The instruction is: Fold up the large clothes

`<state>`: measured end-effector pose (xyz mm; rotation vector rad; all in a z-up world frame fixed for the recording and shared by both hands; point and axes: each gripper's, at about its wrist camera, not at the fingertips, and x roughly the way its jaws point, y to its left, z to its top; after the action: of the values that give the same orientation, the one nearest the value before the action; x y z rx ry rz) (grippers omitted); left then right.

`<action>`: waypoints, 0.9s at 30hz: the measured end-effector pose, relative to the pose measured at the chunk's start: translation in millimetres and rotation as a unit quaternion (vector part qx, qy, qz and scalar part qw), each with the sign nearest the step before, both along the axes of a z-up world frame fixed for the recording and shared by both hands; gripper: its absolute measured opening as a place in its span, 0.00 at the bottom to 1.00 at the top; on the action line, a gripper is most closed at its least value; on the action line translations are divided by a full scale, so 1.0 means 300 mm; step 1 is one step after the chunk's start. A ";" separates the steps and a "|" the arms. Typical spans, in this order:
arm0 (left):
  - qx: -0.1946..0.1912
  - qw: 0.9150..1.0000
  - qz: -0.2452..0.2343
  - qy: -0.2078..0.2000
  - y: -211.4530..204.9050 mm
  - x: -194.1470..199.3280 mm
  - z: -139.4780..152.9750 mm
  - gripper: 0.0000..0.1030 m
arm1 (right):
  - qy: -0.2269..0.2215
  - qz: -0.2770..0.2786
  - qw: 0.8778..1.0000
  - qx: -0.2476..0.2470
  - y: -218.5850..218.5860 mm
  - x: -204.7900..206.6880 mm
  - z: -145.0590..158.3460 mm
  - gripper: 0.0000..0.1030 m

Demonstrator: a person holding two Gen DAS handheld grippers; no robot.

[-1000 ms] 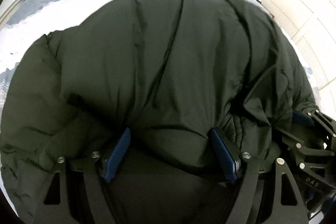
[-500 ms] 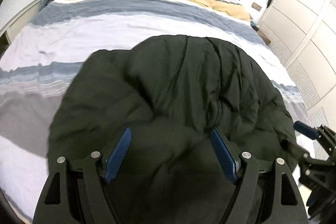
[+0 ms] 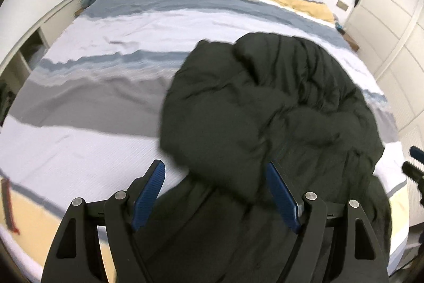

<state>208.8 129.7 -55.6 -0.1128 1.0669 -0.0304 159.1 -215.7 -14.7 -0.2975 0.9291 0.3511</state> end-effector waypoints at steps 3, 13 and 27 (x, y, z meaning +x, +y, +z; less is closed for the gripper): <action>0.021 1.000 0.002 0.023 0.058 -0.080 -0.007 0.83 | 0.019 -0.015 1.000 0.009 -0.019 -0.065 0.000 0.50; 0.032 0.996 0.013 0.080 0.261 -0.297 -0.048 0.95 | 0.086 -0.113 0.990 0.021 -0.273 -0.253 -0.058 0.67; -0.038 0.980 0.090 0.173 0.447 -0.498 -0.290 0.96 | 0.228 -0.270 0.933 0.073 -0.739 -0.476 -0.385 0.70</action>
<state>59.3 263.8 -142.4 -0.2925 1.3989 0.1159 16.3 -437.3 -130.2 0.1936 1.3863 -0.0293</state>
